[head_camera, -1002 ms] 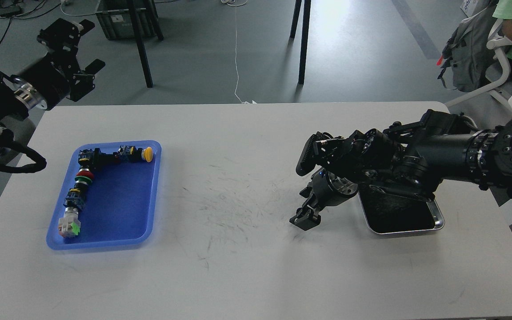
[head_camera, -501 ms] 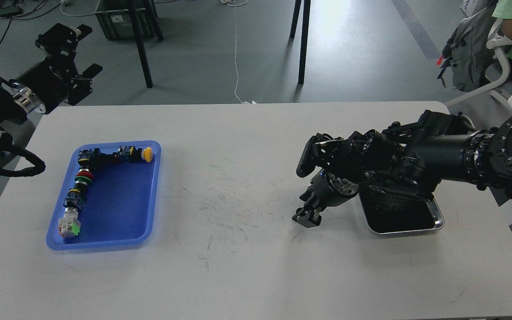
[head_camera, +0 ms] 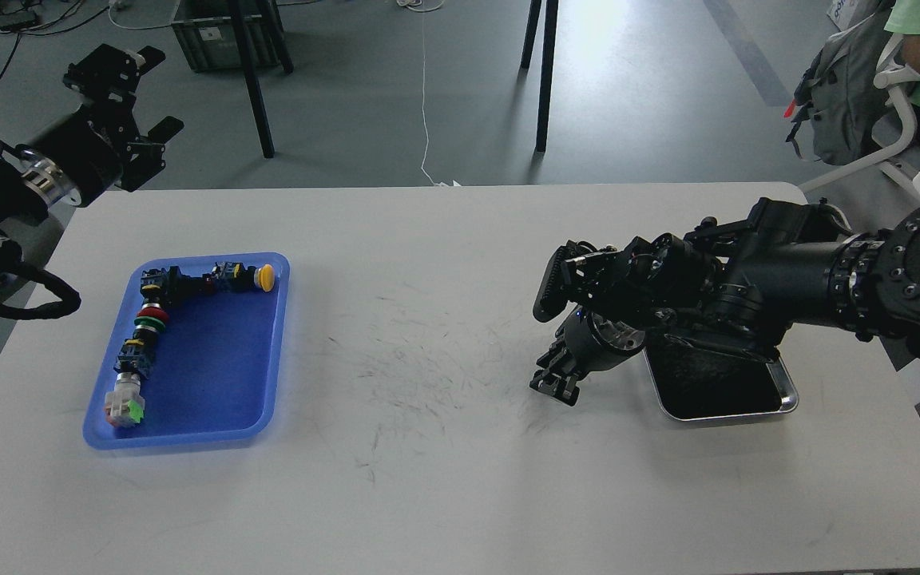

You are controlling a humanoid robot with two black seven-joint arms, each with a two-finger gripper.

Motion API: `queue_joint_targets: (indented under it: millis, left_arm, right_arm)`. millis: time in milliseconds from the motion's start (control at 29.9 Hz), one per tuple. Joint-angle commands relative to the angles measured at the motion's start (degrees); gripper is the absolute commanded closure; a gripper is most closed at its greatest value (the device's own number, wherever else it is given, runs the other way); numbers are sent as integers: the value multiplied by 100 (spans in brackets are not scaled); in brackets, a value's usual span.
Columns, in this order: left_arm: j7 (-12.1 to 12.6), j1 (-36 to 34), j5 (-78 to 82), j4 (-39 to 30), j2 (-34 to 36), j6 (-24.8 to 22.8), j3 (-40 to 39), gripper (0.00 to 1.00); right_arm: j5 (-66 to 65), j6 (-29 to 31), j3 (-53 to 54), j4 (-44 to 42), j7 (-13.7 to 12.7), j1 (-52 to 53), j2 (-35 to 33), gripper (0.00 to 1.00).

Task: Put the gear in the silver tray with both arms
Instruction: 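Close the right gripper on the black gear, then carry the gear over the silver tray and open the right gripper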

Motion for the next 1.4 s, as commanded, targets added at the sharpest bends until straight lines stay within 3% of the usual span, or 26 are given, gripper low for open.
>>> queue_joint_targets:
  millis: [0, 267, 601, 1002, 1370]
  left_arm:
    - [0, 39, 1, 8, 2, -1, 0, 1]
    - [0, 101, 1, -1, -15, -1, 9, 2]
    - [0, 109, 1, -1, -94, 16, 9, 2]
    - [0, 189, 1, -1, -94, 17, 9, 1]
    - [0, 189, 1, -1, -94, 17, 9, 1]
  right_arm:
    - [-2, 10, -8, 3, 1, -4, 0, 97]
    - [25, 63, -25, 73, 1, 276, -87, 99]
    - [-71, 186, -69, 688, 1, 813, -1422, 99]
    - [-493, 178, -377, 952, 1, 814, -2504, 98]
    - [-643, 160, -544, 1163, 1, 787, -2671, 98]
